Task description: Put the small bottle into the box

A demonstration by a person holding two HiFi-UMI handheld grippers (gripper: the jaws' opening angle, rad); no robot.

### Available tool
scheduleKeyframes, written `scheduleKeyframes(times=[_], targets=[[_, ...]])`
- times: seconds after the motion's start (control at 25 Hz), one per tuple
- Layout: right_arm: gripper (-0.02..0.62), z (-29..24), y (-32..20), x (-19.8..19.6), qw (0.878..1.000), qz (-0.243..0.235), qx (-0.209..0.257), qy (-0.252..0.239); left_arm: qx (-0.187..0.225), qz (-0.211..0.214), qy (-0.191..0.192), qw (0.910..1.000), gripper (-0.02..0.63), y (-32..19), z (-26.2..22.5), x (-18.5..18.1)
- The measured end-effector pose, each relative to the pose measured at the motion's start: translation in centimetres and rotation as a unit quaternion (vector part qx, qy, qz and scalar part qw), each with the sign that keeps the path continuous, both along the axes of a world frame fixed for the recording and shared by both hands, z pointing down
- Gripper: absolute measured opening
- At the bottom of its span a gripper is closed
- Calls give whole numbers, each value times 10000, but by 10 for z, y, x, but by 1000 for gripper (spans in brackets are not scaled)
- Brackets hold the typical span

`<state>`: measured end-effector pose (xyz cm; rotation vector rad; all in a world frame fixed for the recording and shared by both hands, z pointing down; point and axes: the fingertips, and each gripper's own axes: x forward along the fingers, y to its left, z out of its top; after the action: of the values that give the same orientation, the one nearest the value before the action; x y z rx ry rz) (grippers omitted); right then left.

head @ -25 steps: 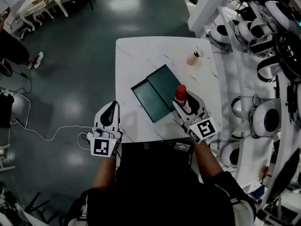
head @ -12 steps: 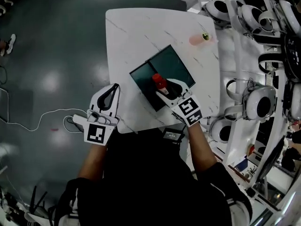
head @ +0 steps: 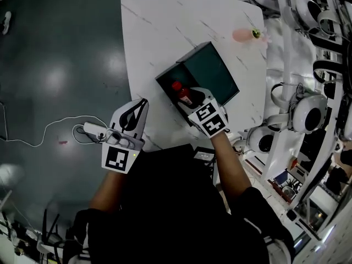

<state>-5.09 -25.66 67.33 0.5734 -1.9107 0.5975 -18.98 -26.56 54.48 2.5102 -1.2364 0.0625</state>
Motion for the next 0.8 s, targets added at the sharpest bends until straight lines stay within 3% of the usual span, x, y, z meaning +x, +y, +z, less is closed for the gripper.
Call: scheduleKeyframes(times=[0.32, 0.8], targets=[[235, 41, 12, 8, 9978, 181, -297, 570, -356, 284, 119, 9989, 17, 12, 20, 3], [236, 58, 15, 6, 9959, 237, -242, 834, -496, 243, 135, 9984, 17, 21, 29, -2]])
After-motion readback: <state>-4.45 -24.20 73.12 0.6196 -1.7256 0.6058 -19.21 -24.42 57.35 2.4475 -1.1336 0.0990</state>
